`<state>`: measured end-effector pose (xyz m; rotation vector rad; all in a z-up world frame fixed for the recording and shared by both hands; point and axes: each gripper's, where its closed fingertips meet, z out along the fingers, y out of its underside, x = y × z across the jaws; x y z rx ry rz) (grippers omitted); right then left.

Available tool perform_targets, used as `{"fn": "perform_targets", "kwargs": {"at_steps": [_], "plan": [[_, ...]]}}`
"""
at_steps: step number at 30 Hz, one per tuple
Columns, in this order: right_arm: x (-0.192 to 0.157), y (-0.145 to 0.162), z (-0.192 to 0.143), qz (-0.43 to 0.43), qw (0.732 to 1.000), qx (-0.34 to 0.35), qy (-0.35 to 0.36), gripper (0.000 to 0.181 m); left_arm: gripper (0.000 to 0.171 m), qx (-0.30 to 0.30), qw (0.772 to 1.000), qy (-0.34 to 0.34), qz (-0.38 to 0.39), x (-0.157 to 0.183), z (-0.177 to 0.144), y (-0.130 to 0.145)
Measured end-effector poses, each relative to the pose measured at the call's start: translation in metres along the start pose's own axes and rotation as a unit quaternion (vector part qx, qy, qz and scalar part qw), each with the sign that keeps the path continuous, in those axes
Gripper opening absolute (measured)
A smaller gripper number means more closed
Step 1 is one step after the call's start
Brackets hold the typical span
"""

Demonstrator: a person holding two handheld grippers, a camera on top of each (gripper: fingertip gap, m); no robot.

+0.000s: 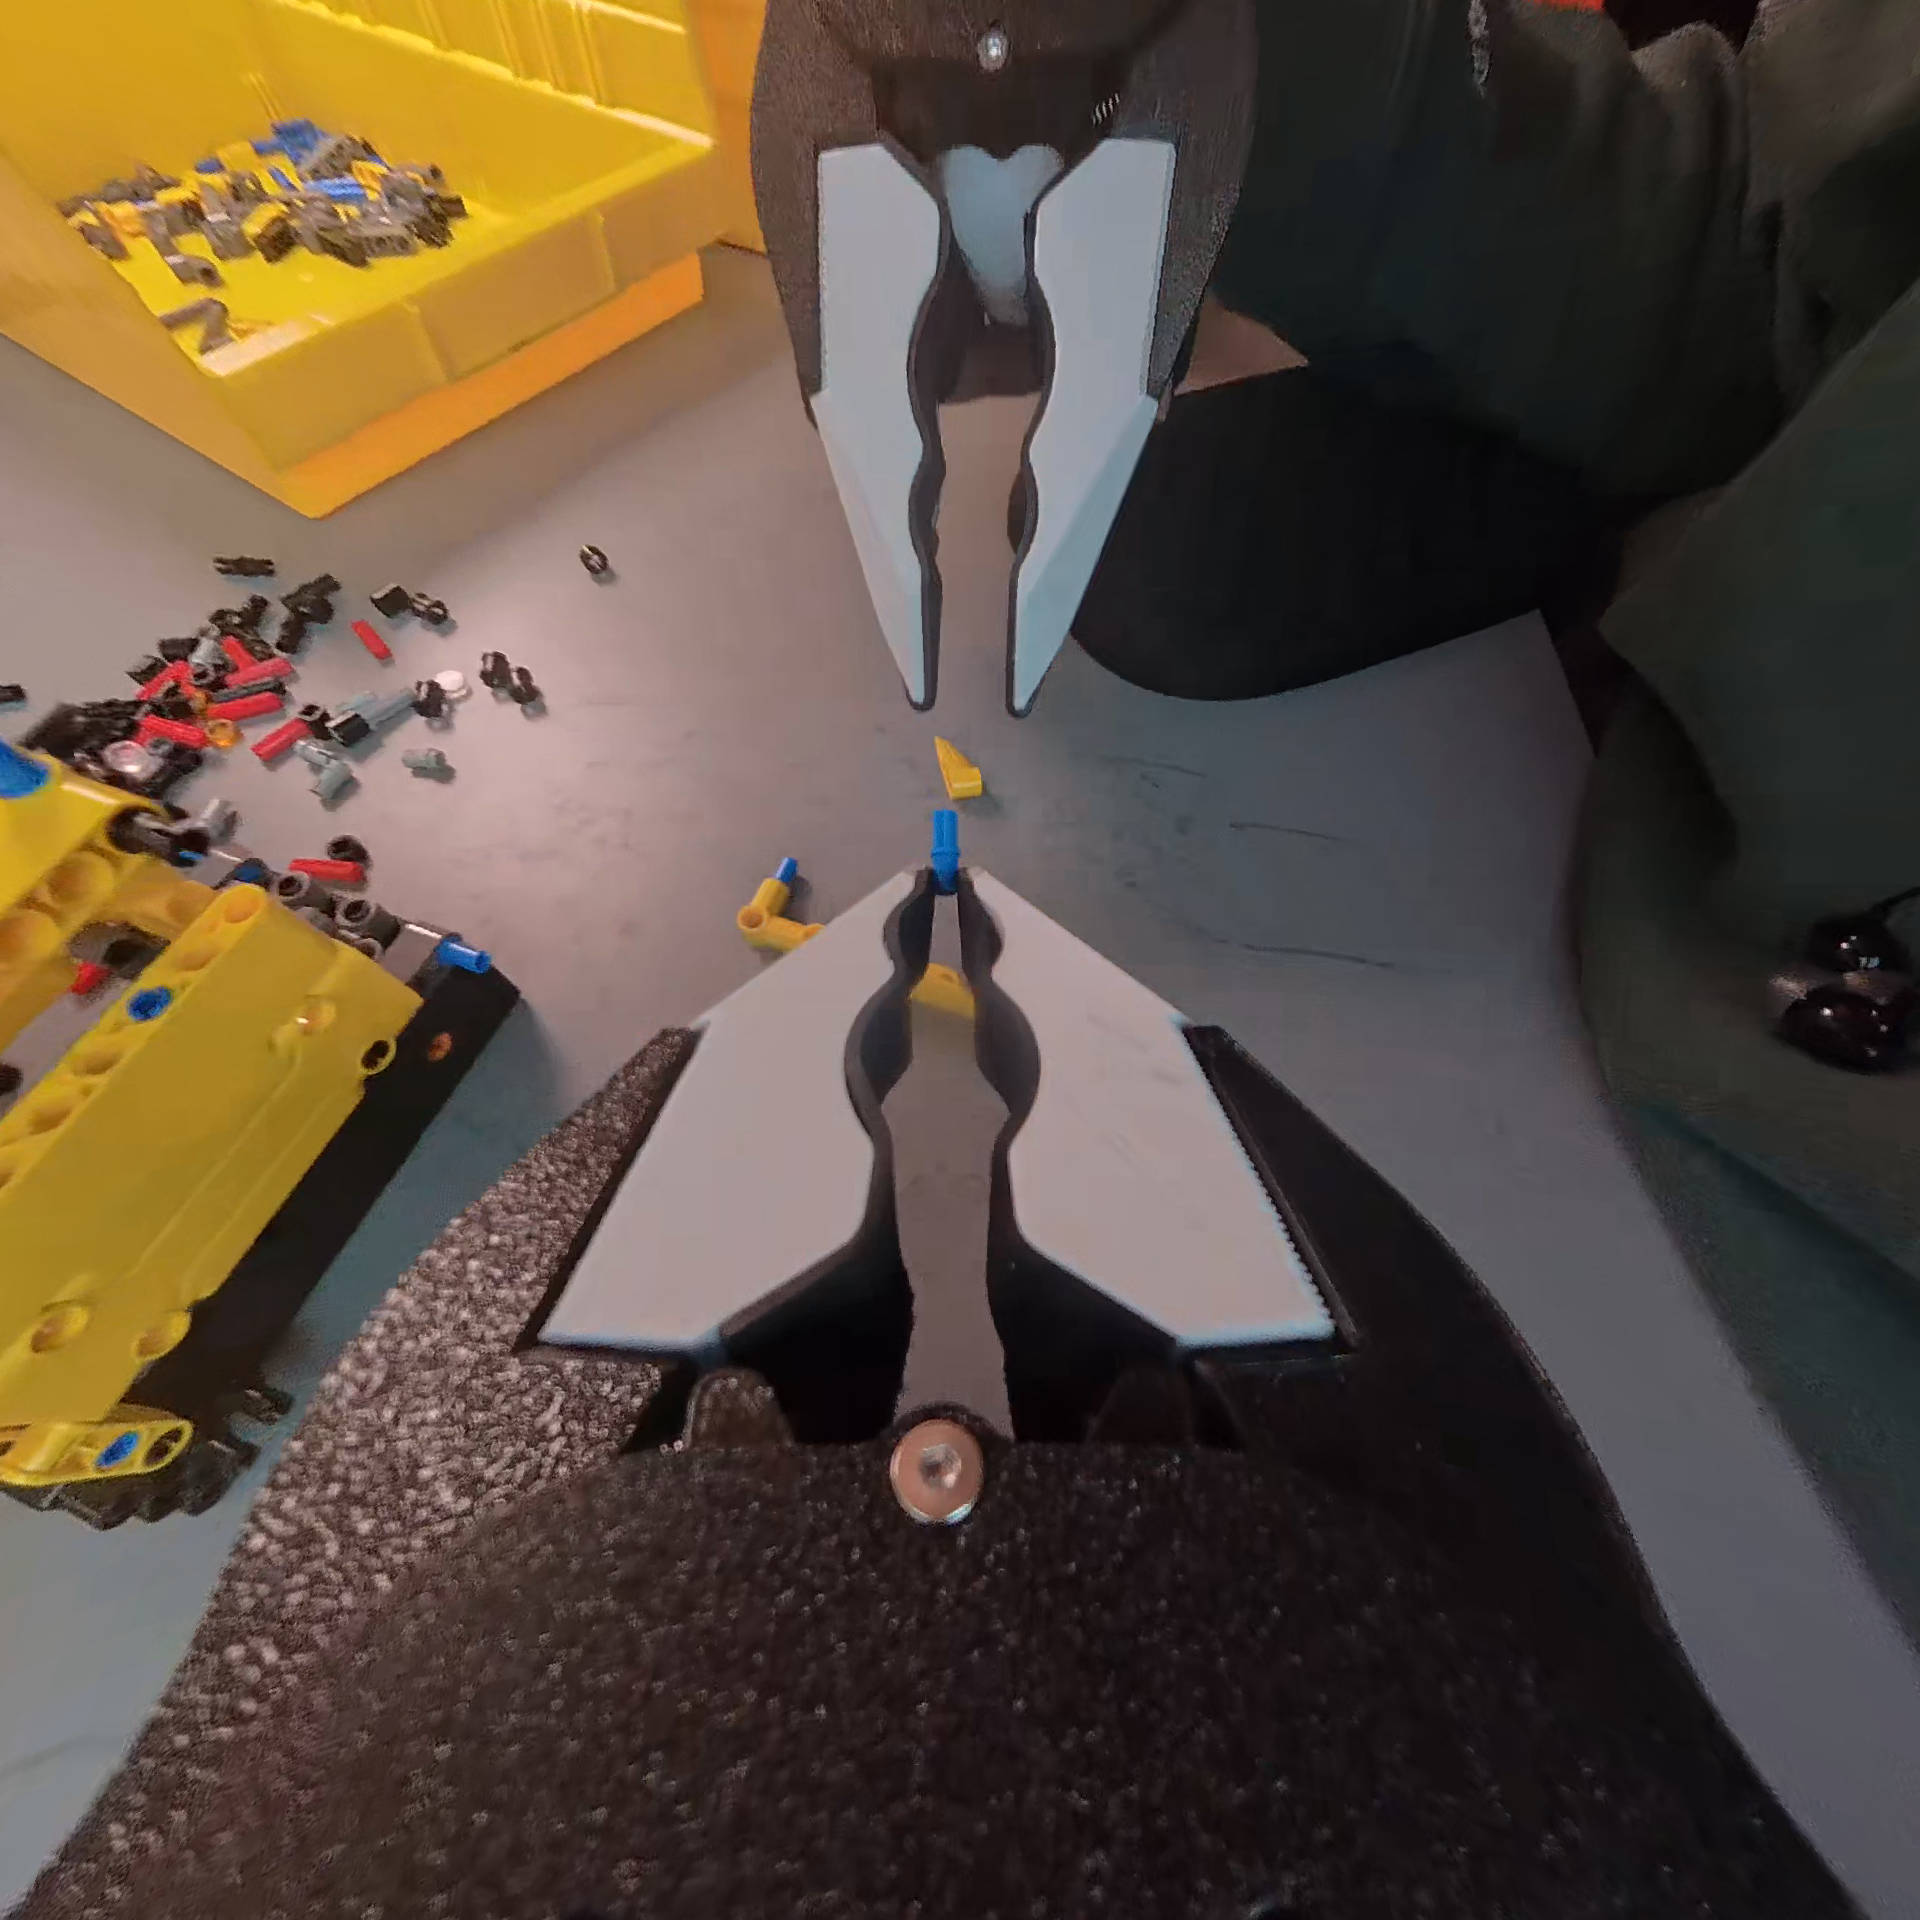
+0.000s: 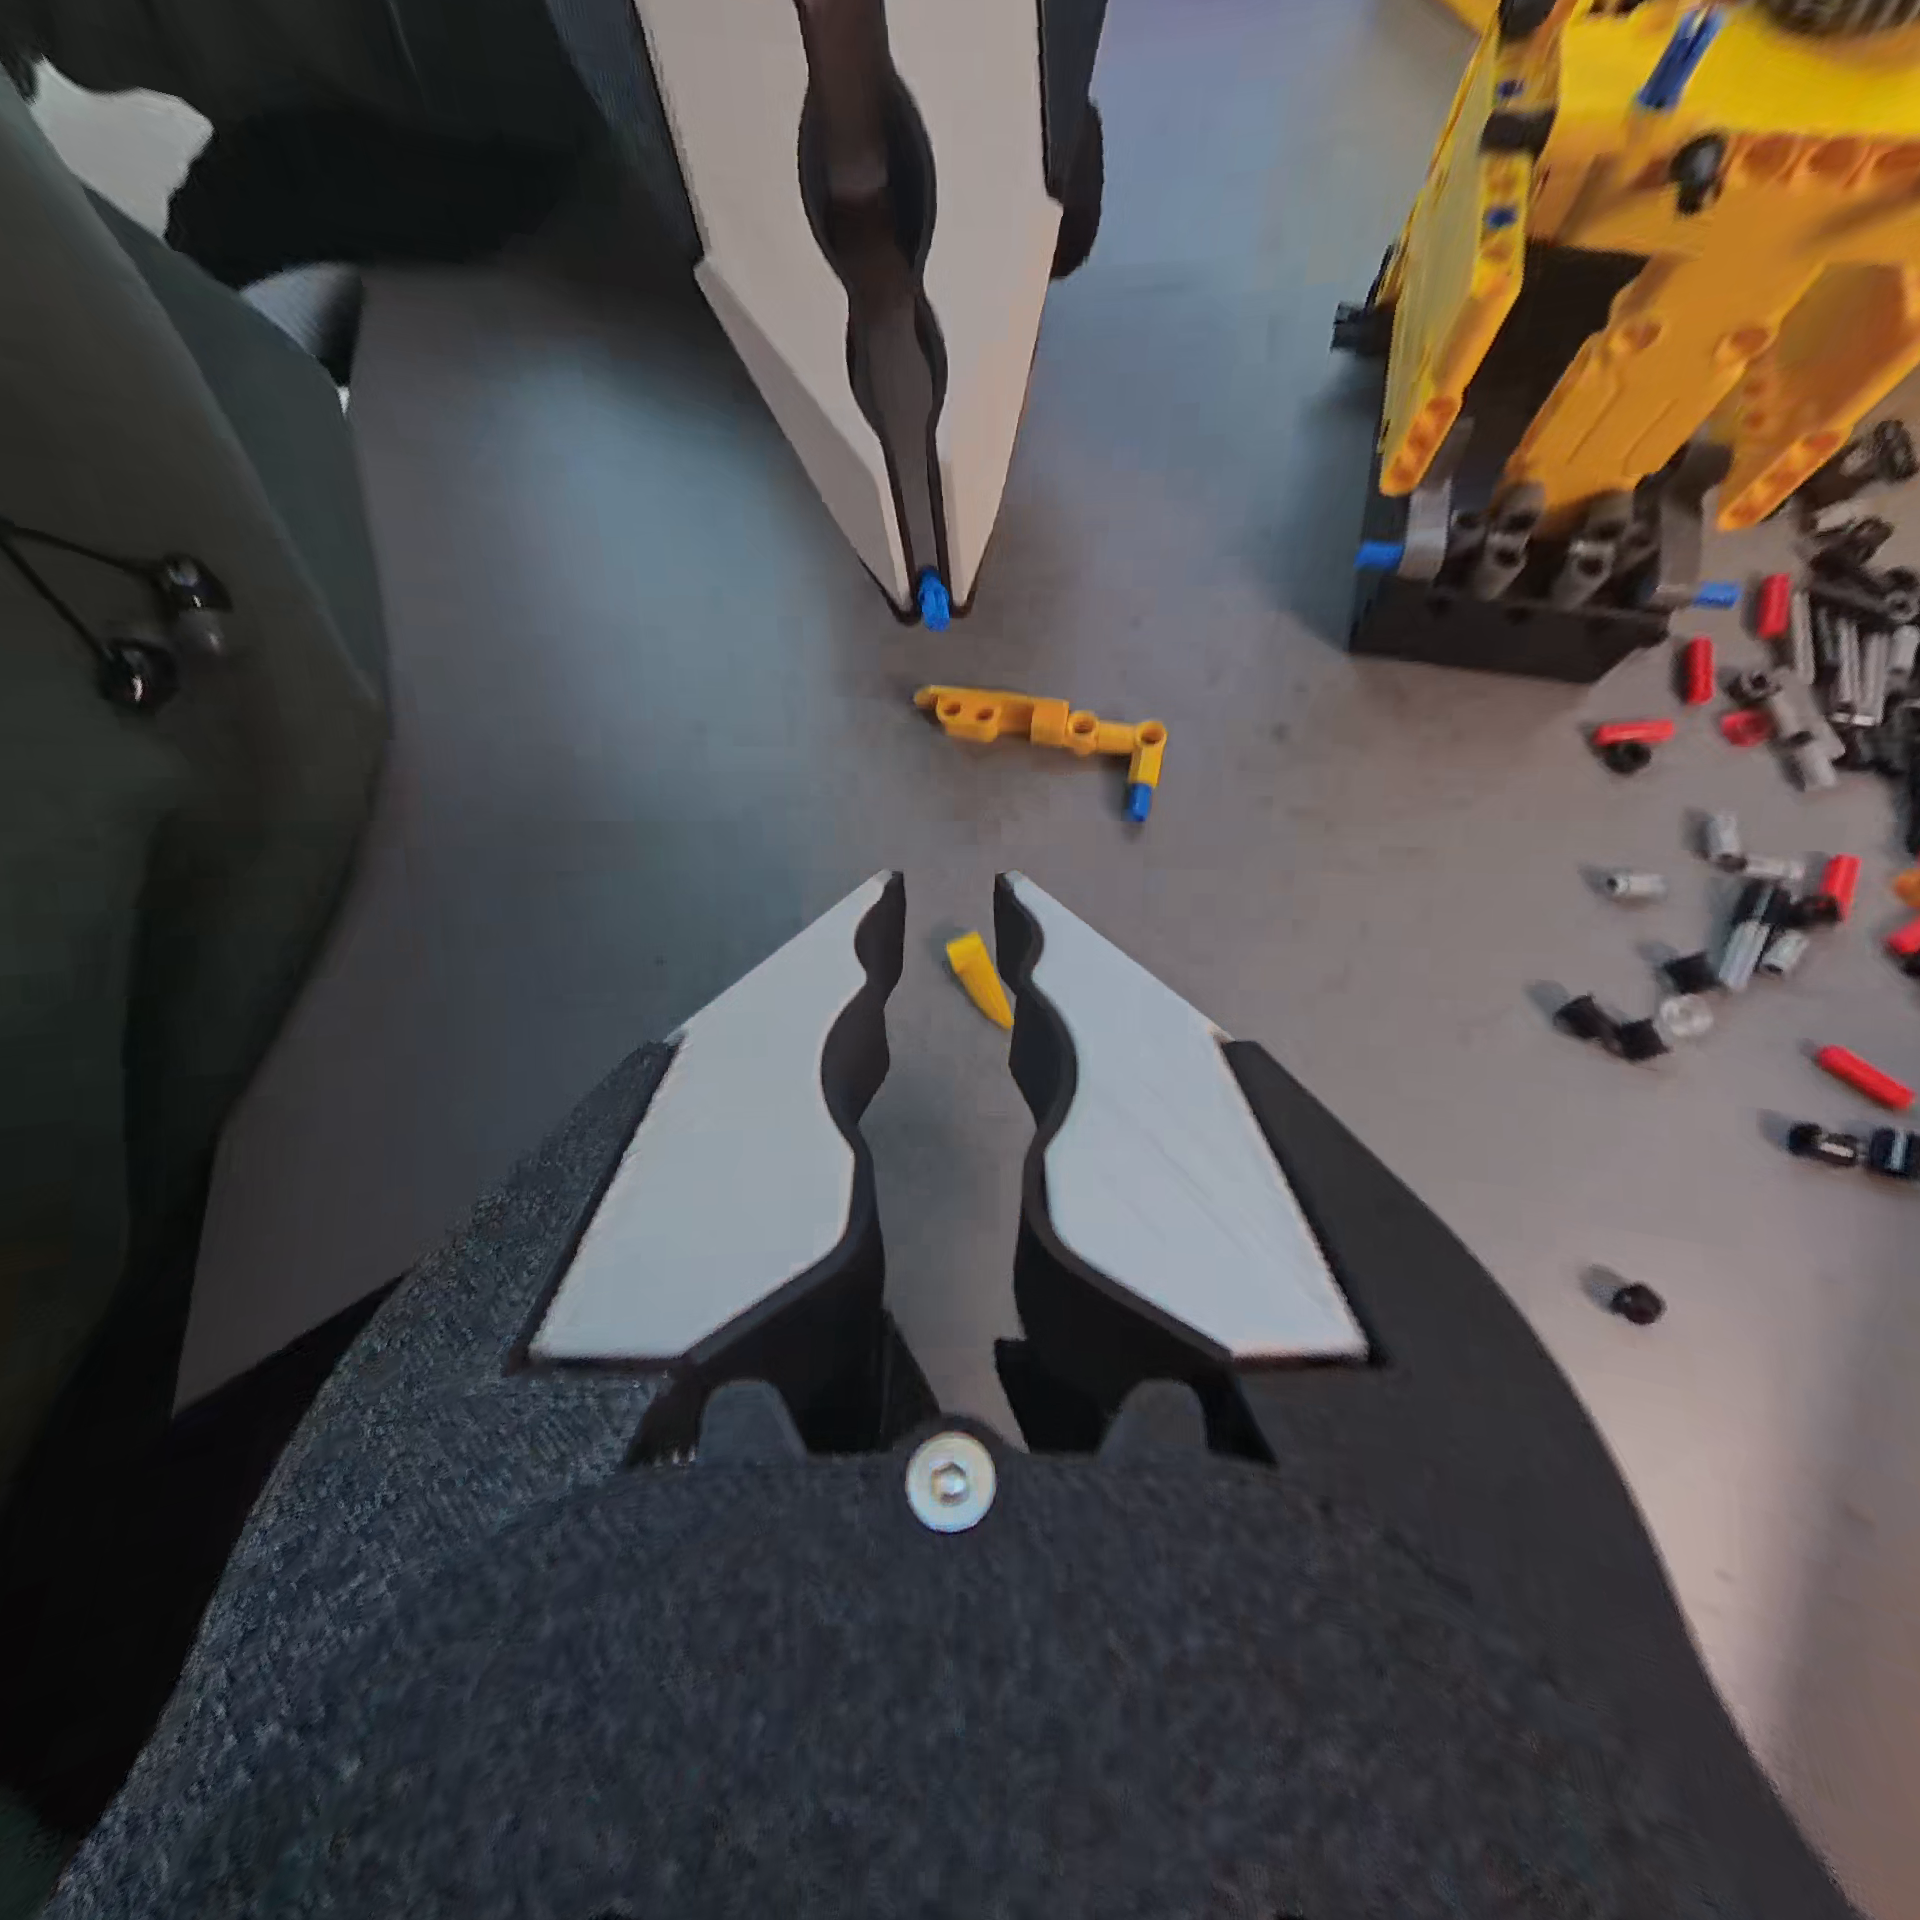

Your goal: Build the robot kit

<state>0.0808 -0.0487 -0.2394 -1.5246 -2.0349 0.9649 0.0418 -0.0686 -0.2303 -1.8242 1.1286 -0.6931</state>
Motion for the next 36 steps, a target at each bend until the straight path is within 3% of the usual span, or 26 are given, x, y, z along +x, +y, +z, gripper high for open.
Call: {"fn": "perform_targets", "kwargs": {"at_steps": [3, 7, 10, 16, 25, 30, 36], "plan": [[0.001, 0.022, 0.001, 0.002, 0.999, -0.052, 0.011, 0.016, 0.003, -0.020, 1.000, 0.009, 0.005, 0.005, 0.004, 0.005], [0.003, 0.030, 0.011, 0.001, 0.997, -0.074, 0.007, 0.013, 0.003, -0.033, 0.999, 0.014, 0.000, 0.007, 0.005, 0.010], [0.003, 0.025, 0.016, -0.007, 0.998, -0.068, 0.002, 0.000, 0.004, -0.049, 0.999, 0.019, -0.004, 0.009, 0.007, 0.015], [-0.016, 0.010, 0.029, -0.056, 0.997, -0.049, -0.023, 0.000, 0.004, -0.093, 0.995, 0.047, 0.010, 0.022, 0.012, 0.029], [-0.003, 0.015, 0.019, -0.026, 0.997, -0.068, 0.011, 0.016, 0.004, -0.120, 0.992, 0.039, 0.002, 0.021, 0.013, 0.039], [0.000, 0.015, 0.034, -0.029, 0.996, -0.082, 0.015, 0.008, 0.003, -0.124, 0.992, 0.038, -0.003, 0.020, 0.012, 0.040], [0.018, 0.019, 0.022, -0.009, 0.996, -0.077, 0.054, 0.013, 0.003, -0.129, 0.991, 0.039, -0.005, 0.021, 0.013, 0.043]]}}
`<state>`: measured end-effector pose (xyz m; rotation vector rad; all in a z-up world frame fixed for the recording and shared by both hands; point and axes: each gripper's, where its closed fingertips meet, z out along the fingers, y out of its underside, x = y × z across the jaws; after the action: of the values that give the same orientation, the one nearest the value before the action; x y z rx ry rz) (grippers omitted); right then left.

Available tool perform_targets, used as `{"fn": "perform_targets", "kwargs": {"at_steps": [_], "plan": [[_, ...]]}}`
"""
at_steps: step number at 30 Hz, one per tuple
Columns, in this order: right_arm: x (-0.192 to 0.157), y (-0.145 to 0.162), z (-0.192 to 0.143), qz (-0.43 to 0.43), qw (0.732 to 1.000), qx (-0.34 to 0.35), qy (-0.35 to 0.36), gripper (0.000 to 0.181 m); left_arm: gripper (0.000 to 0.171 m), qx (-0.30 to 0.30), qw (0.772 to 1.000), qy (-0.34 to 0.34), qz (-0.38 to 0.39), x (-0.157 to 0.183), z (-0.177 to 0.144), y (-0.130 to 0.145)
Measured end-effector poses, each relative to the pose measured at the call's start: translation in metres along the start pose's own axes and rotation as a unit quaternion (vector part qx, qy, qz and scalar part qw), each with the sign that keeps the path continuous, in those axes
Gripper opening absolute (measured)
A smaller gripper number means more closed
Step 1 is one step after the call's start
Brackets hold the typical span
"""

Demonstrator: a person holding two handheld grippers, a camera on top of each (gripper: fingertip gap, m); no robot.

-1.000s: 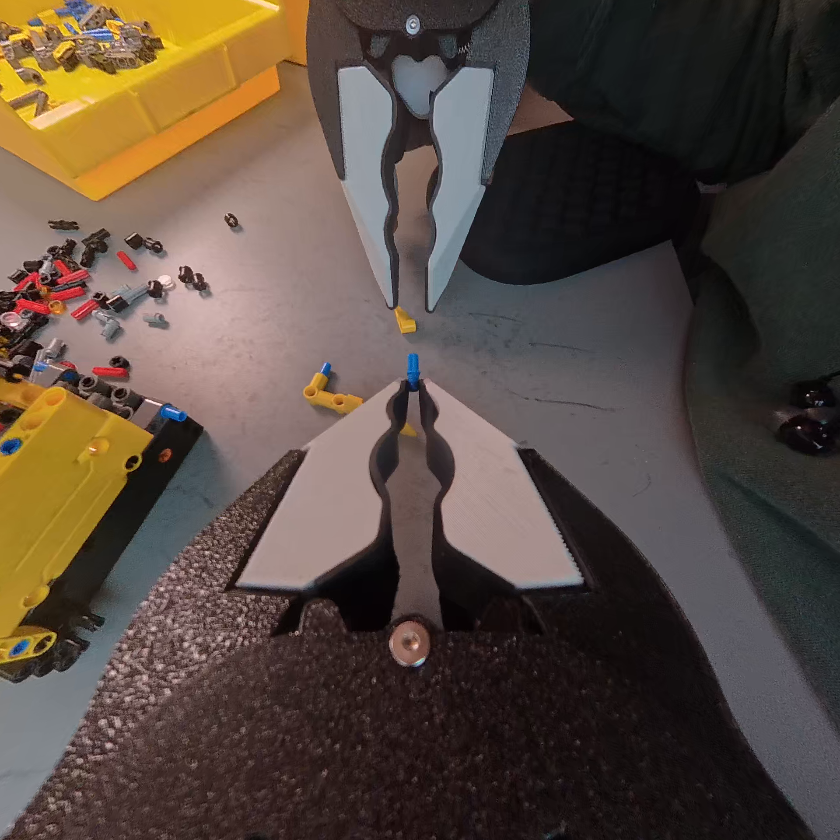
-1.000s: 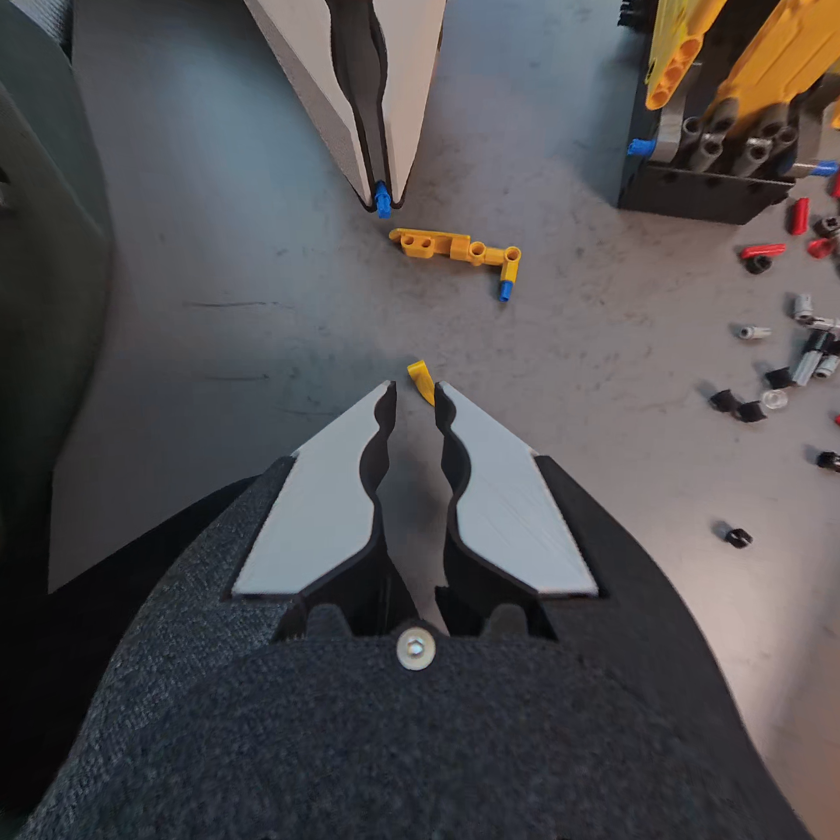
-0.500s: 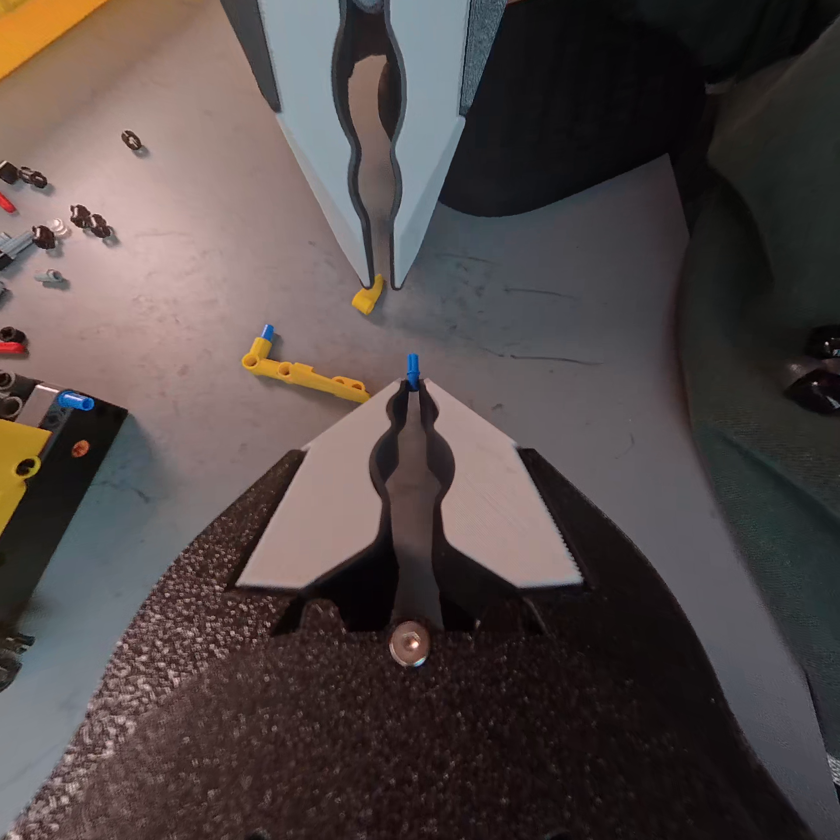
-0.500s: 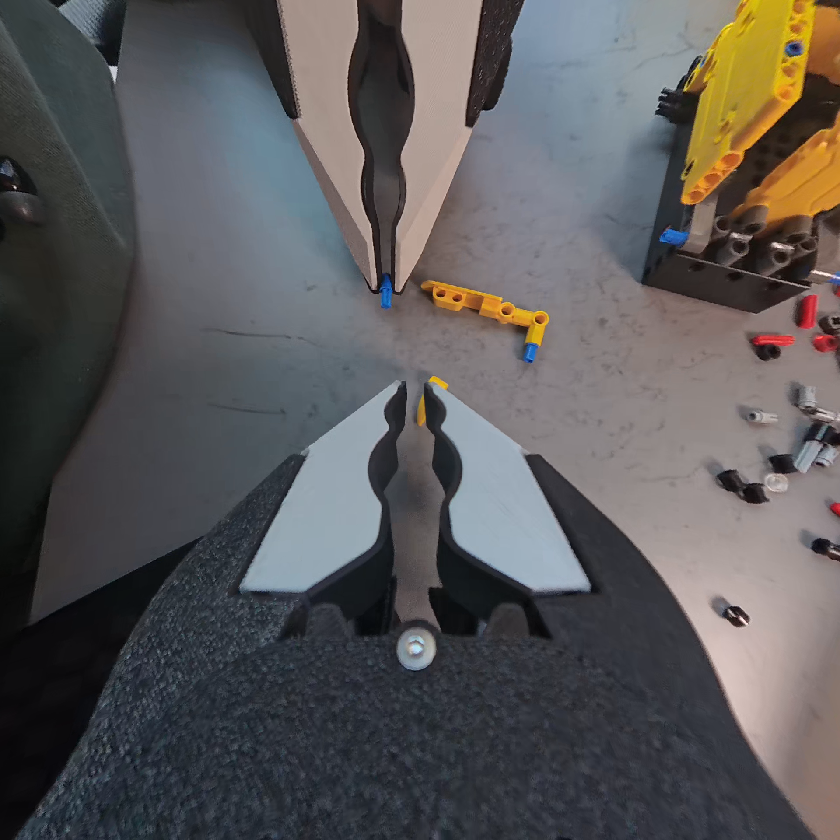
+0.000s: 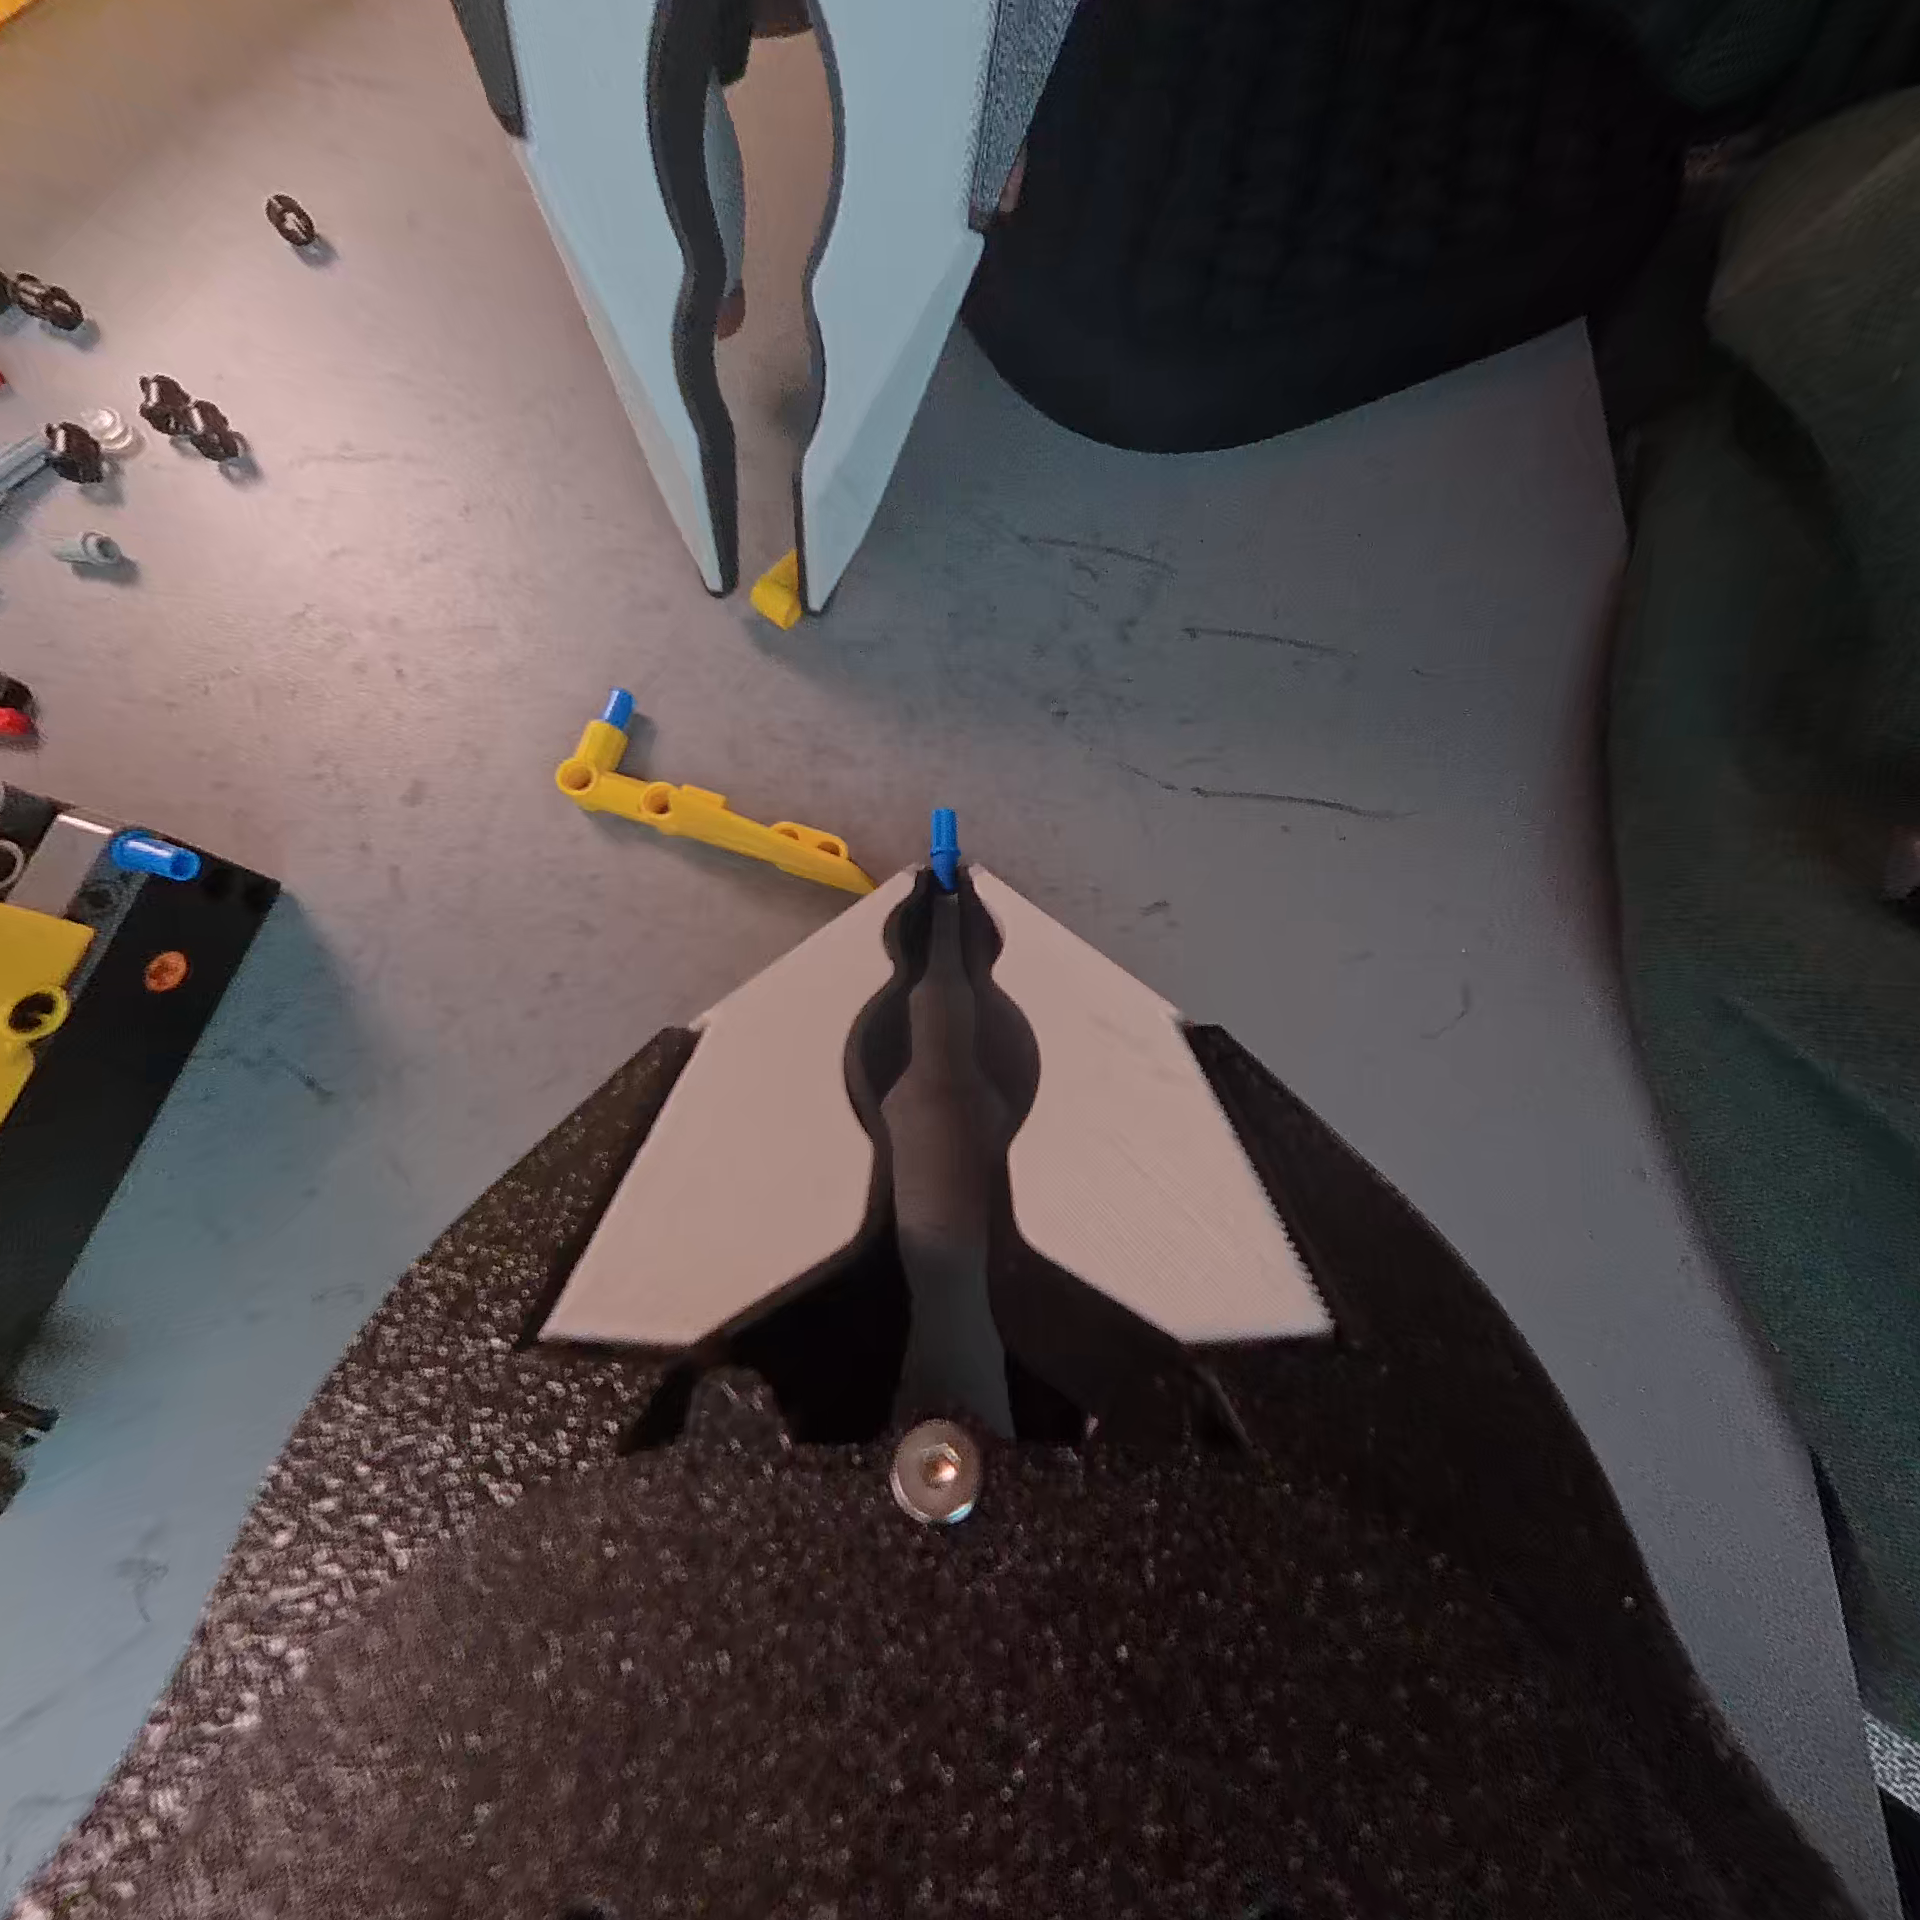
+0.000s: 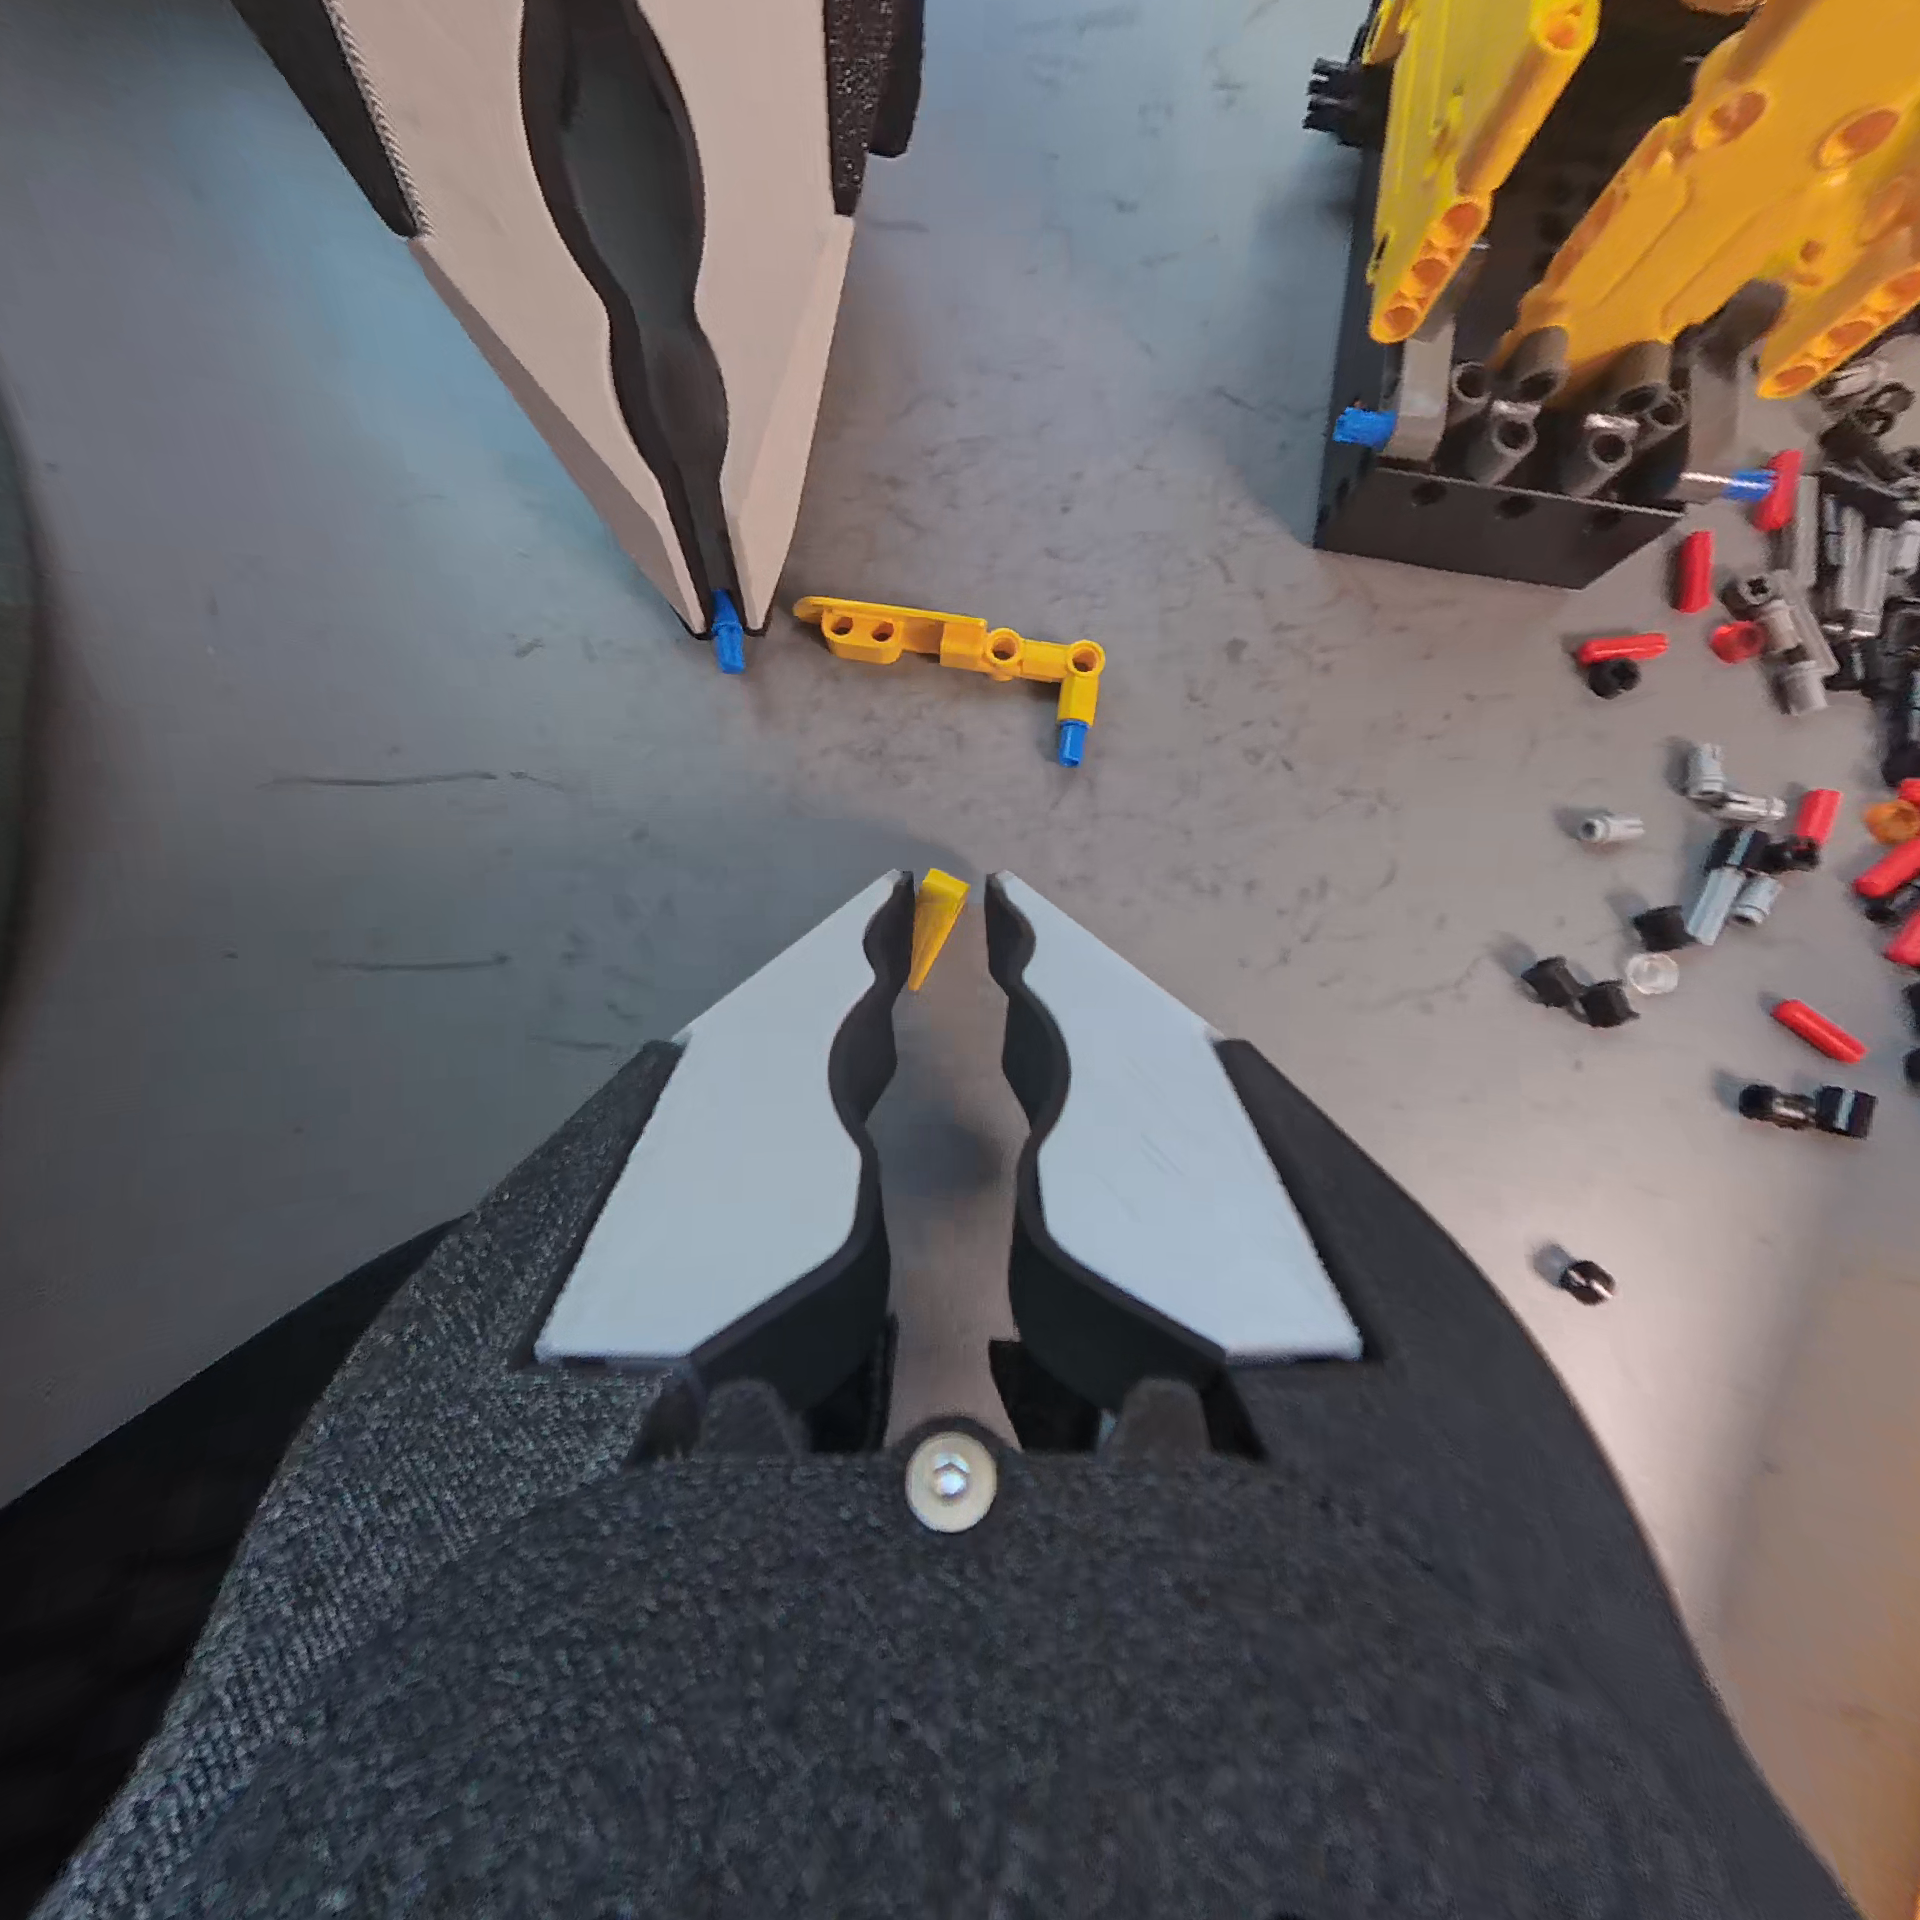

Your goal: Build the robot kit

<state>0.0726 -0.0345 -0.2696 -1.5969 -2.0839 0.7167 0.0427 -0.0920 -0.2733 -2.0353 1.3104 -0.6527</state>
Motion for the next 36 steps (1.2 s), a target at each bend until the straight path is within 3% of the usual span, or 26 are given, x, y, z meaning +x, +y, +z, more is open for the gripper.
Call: {"fn": "perform_targets", "kwargs": {"at_steps": [6, 12, 36], "plan": [[-0.002, -0.007, -0.013, -0.026, 0.999, 0.013, 0.021, 0.012, 0.003, 0.001, 1.000, 0.002, -0.004, 0.000, -0.001, 0.000], [-0.004, 0.000, -0.002, -0.024, 0.999, -0.019, 0.027, 0.012, 0.003, -0.002, 1.000, 0.001, -0.001, 0.002, 0.000, 0.001], [0.003, 0.009, -0.006, 0.022, 1.000, -0.020, -0.010, 0.011, 0.004, 0.020, 1.000, -0.012, -0.011, -0.005, -0.005, -0.007]]}}
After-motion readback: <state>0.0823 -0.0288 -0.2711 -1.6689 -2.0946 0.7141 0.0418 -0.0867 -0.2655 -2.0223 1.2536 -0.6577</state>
